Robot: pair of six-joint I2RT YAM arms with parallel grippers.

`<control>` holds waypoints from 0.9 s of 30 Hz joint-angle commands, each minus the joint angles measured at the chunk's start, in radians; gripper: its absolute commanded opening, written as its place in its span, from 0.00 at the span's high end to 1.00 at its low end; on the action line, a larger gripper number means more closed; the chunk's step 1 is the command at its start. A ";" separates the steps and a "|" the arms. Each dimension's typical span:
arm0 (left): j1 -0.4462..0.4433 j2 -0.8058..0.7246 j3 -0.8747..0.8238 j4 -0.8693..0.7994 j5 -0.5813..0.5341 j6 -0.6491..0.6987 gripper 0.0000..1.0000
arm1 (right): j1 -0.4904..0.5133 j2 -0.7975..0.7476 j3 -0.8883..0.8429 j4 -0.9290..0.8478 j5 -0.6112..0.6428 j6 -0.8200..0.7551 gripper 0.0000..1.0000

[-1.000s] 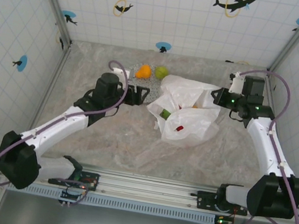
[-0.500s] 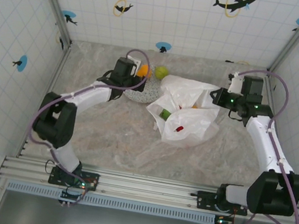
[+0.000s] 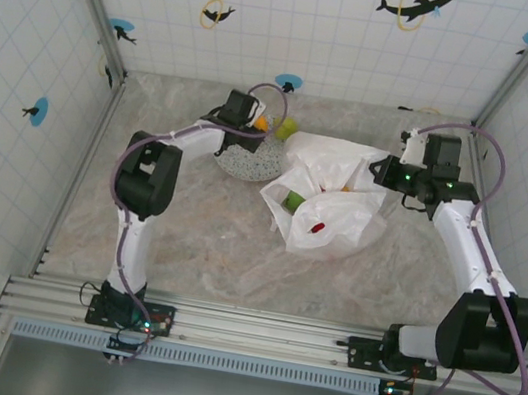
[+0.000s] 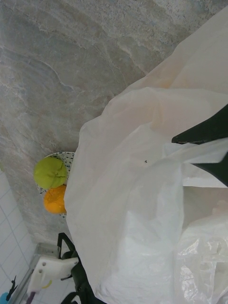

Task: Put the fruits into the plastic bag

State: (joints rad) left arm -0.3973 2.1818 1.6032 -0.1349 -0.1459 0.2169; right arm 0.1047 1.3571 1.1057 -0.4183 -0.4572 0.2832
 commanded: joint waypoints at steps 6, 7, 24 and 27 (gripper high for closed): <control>0.000 0.124 0.162 -0.079 0.058 0.044 0.02 | -0.002 0.011 0.025 0.020 -0.001 -0.010 1.00; 0.003 0.134 0.175 -0.081 0.062 0.043 0.03 | -0.001 0.013 0.026 0.019 -0.001 -0.010 1.00; 0.010 0.262 0.310 -0.127 0.122 0.009 0.38 | -0.002 0.005 0.033 -0.004 0.005 -0.017 1.00; 0.011 0.239 0.310 -0.136 0.117 0.005 0.44 | -0.002 0.007 0.034 -0.004 0.002 -0.013 1.00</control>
State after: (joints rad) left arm -0.3962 2.4241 1.8881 -0.2207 -0.0368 0.2287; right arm 0.1047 1.3613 1.1057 -0.4198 -0.4500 0.2756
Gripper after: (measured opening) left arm 0.643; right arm 0.044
